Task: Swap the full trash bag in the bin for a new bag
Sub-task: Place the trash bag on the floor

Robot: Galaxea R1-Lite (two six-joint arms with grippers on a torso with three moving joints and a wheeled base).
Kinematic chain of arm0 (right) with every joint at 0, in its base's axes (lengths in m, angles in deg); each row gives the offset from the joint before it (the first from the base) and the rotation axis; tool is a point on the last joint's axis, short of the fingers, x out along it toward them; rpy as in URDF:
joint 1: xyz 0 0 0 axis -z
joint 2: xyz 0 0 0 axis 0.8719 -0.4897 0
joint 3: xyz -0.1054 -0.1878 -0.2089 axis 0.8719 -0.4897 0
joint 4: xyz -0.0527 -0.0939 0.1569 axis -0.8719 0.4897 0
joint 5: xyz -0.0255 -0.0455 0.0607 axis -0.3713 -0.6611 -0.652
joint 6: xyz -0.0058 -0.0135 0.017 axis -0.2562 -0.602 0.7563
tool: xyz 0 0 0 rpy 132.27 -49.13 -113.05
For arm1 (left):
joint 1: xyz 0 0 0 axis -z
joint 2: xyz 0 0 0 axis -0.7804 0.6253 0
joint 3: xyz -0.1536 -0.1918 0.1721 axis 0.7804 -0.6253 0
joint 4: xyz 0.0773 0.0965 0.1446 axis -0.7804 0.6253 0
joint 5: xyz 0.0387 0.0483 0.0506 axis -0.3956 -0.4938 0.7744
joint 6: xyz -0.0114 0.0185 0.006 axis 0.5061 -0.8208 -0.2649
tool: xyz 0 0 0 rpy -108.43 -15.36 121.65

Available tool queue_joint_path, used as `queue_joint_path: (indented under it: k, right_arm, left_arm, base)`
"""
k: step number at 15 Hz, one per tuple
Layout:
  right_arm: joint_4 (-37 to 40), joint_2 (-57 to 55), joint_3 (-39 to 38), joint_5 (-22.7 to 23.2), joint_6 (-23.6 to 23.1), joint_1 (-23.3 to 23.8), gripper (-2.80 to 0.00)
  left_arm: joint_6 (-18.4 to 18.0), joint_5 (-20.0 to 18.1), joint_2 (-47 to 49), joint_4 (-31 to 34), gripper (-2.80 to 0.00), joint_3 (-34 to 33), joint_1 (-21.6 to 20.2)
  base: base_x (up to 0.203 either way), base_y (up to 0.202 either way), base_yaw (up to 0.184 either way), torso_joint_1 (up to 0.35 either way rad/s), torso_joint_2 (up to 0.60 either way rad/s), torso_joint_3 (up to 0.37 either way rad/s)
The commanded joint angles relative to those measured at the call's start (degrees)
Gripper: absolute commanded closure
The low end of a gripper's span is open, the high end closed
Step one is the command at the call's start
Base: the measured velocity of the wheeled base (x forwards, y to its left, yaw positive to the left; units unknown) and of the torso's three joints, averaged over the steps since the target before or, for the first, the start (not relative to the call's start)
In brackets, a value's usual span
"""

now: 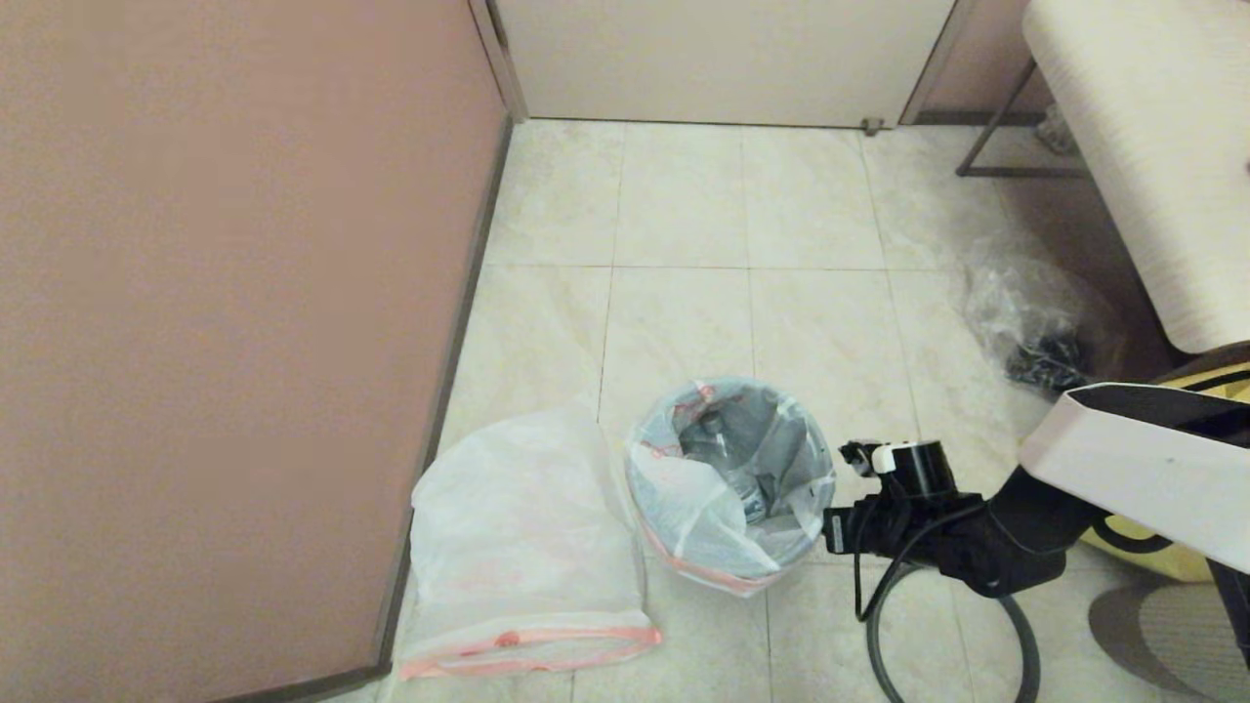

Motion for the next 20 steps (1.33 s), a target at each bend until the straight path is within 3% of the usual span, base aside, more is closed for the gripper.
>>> queue_joint_path:
  k: [1,4,17,20]
  right_arm:
    - [0.45,-0.13,1.06,0.30,2.73,-0.20,0.00]
    - [0.72,2.05,1.06,7.21,9.36,0.24,0.00]
    - [0.41,8.36,-6.86,7.76,12.31,2.94,0.00]
    - [0.41,9.65,-7.85,10.26,13.70,2.79,0.00]
  left_arm:
    - [0.00,0.03,0.07,0.03,0.00,0.00,-0.01]
    - [0.00,0.03,0.07,-0.05,0.00,0.00,-0.01]
    - [0.00,0.03,0.07,0.02,0.00,0.06,-0.01]
    - [0.00,0.03,0.07,0.03,0.00,0.03,-0.01]
  base:
    - [0.000,0.000,0.000,0.000,0.00,0.000]
    - [0.000,0.000,0.000,0.000,0.00,0.000]
    - [0.000,0.000,0.000,0.000,0.00,0.000]
    - [0.000,0.000,0.000,0.000,0.00,0.000]
